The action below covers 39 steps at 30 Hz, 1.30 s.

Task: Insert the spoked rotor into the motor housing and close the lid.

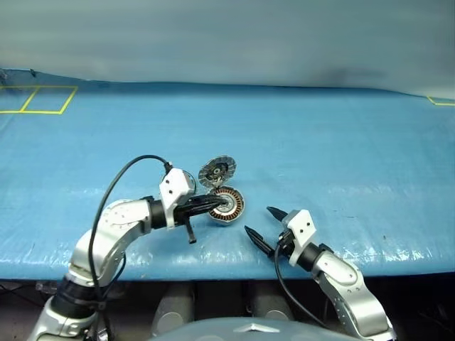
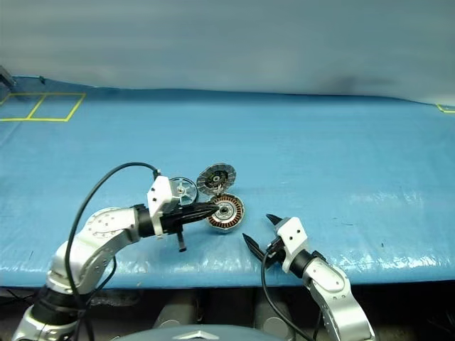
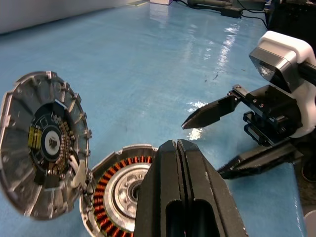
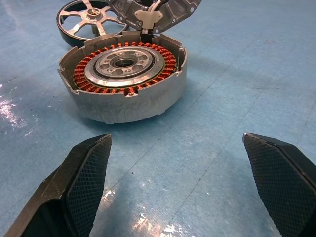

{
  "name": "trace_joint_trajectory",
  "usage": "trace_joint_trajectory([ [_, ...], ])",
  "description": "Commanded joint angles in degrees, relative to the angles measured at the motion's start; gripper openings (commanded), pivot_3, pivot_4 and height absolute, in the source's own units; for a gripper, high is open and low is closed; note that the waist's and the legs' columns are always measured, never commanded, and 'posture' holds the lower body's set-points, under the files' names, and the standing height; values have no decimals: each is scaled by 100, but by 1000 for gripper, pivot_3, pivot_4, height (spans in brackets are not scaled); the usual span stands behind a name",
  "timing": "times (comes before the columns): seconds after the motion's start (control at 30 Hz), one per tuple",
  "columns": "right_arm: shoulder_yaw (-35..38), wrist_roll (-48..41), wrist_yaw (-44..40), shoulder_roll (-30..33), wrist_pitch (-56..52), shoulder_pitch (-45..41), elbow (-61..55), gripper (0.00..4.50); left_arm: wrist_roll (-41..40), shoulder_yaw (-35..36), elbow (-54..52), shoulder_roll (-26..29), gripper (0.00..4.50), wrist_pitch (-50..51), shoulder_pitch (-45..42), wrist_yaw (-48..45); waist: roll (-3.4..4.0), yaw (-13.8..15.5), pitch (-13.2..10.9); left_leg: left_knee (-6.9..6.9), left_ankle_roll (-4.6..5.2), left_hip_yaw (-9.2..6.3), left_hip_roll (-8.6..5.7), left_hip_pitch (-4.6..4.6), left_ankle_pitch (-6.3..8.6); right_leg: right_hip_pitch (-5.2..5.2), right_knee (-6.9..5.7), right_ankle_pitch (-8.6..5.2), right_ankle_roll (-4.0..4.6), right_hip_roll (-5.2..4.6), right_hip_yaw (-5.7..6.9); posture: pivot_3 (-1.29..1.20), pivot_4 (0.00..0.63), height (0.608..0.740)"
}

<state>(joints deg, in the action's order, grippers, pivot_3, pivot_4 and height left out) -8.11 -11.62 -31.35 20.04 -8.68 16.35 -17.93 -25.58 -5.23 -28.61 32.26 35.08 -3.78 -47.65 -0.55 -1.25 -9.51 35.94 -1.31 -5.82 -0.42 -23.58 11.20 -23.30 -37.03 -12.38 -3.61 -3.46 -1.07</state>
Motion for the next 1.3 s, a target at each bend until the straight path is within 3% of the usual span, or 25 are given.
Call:
trace_joint_trajectory([
  [0.03, 13, -25, -48, 3, 86, -71, -34, 4500, -254, 489, -422, 239, 36, 124, 268, 78, -1, 7, 0, 0, 0, 0, 0, 0, 0, 1, 0, 0, 0, 0, 0, 0, 150, 740],
  [0.33, -13, -24, -131, 36, 40, -160, 19, 4500, -313, 754, -494, 554, 36, 239, 565, 271, -1, 15, -1, 0, 0, 1, 0, -1, 0, -1, 1, 0, 0, -1, 0, 0, 150, 740],
  [0.63, -17, 12, -79, 28, 29, -107, -12, 4500, -120, 205, -253, 602, 36, 188, 8, 198, -1, 26, -1, -1, 0, 2, 0, -1, 0, -2, 2, 0, 0, 0, 0, 0, 150, 740],
  [0.87, -10, 24, -24, 14, 40, -89, -9, 4500, 253, -162, 274, 1718, 36, 25, -719, -825, 1, -9, -3, -7, 0, 6, 3, -2, 0, -12, -2, 0, 1, 4, -2, 0, 150, 740],
  [0.97, -22, 35, -6, -5, 56, -132, 36, 4500, 363, -219, 671, 2066, 600, -115, -1239, -1289, -2, -5, -6, -7, 0, 8, 2, -2, 0, -12, 0, -1, 1, 4, -3, 0, 150, 740],
  [1.2, -61, 55, 18, -59, 94, -241, 141, 4500, 1288, -907, 1743, 2333, 2866, -970, -2729, -2215, -5, 2, -7, -9, 0, 8, 0, -8, 0, -14, 4, 0, 1, 4, -3, 0, 150, 740],
  [1.3, -76, 68, 19, -85, 97, -281, 173, 4500, 1993, -1456, 2282, 2367, 2866, -1595, -3385, -2684, -7, -8, -9, -12, 1, 8, 2, -10, 0, -17, 3, 0, 1, 9, -3, 0, 150, 740],
])
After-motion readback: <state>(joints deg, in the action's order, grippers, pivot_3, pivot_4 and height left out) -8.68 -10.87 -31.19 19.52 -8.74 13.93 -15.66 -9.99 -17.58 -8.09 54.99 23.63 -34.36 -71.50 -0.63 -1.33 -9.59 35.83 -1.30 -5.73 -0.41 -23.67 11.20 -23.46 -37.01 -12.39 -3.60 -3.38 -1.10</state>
